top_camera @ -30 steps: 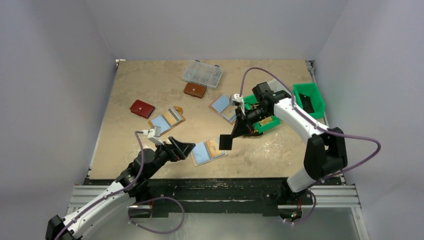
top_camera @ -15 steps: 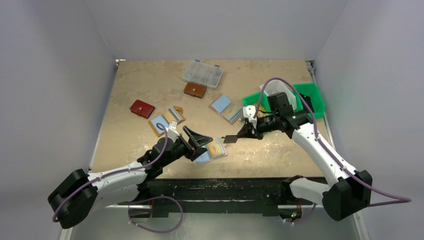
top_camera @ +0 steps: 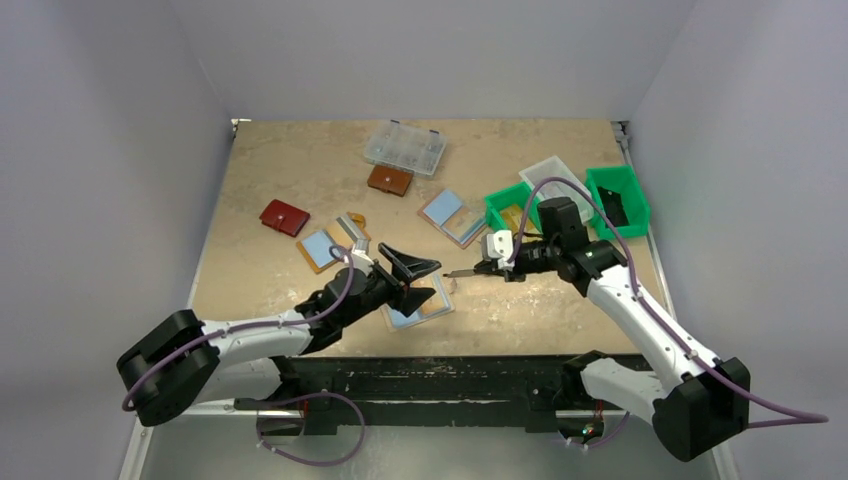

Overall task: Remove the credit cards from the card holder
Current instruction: Place the credit card in the storage box.

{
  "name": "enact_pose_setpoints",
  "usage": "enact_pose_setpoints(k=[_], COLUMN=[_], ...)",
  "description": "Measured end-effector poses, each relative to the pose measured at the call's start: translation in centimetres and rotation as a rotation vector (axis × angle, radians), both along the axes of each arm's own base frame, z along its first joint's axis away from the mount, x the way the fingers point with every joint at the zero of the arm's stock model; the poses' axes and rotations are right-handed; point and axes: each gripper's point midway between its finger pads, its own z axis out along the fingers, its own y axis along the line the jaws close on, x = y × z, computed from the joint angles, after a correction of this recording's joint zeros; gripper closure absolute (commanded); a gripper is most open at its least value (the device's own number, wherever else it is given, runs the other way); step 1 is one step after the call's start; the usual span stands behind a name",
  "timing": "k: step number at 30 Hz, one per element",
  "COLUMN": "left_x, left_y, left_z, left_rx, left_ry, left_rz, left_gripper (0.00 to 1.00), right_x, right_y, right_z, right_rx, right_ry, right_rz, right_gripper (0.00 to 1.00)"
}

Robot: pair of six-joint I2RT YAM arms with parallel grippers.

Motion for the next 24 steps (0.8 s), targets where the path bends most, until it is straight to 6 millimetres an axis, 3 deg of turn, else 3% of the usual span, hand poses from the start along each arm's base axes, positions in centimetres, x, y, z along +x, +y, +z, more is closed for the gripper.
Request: enact_pose_setpoints(k=[6, 9, 15, 24], left_x=[0.7, 1.1, 1.1, 1.4], left_y=[-1.7, -2.3, -3.4, -3.7], left_z=[0.8, 0.4, -1.0, 0.1], left_rx=[-0.042, -0.055, -0.069, -0.11], left_ry=[0.008, 0.019, 0.046, 0.009], left_rz=[-0.008, -0.006, -0.024, -0.027], left_gripper=[0.19, 0.3, 0.63, 0.97], right_x=[0.1, -0.1, -0.5, -0.7], right_y=[0.5, 0.7, 1.1, 1.2], right_z=[-0.2, -0.6, -0.7, -0.9], right_rx=[-0.014, -0.027, -0.032, -0.043], right_ry=[-0.038, -0.046, -0.061, -0.097], right_rz=[0.014, 0.027, 0.052, 0.091], right_gripper=[1.0, 1.0, 1.0, 1.0])
